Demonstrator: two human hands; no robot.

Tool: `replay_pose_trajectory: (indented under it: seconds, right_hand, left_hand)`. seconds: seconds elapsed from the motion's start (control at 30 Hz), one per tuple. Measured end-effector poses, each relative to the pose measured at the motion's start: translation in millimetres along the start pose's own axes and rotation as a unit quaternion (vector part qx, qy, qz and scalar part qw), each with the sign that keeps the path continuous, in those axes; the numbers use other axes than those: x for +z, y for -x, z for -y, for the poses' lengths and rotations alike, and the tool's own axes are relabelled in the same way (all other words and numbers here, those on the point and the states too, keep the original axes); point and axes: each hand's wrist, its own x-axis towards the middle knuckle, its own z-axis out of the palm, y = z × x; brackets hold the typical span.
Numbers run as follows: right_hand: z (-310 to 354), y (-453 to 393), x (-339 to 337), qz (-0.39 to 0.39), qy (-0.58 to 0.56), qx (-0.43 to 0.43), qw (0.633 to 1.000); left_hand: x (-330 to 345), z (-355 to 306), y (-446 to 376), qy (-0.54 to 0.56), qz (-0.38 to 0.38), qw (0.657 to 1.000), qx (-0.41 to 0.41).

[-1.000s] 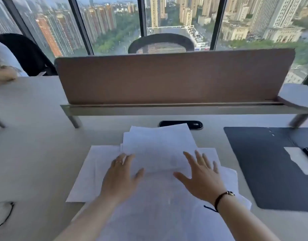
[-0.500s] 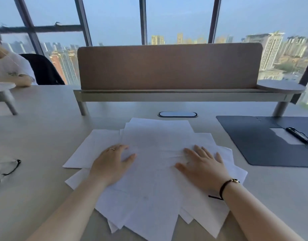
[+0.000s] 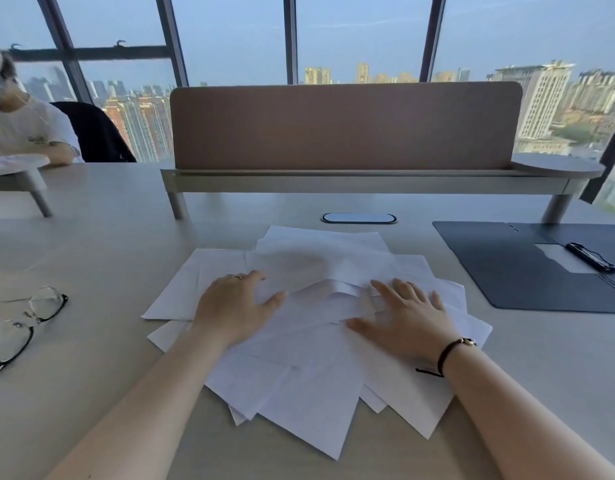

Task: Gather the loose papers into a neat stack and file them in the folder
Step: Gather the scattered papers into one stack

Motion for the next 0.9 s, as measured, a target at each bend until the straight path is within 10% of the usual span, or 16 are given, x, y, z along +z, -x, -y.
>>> replay_pose_trajectory:
  seconds: [0.47, 0.6, 0.9]
  right_hand:
    - [3, -10, -4, -0.029, -0.061, -0.073, 0.995]
    - [1, -13, -2, -0.048, -0.040, -0.068, 0.996]
    - [1, -8, -1, -0.045, -0.020, -0.053, 0.997]
  left_hand:
    - [2, 19, -13, 0.271, 0.014, 0.962, -0.019]
    - [2, 42, -24, 0.191, -0.039, 0.980, -0.039]
    - [-9, 37, -27, -0.035, 0.098, 0.983, -0.149]
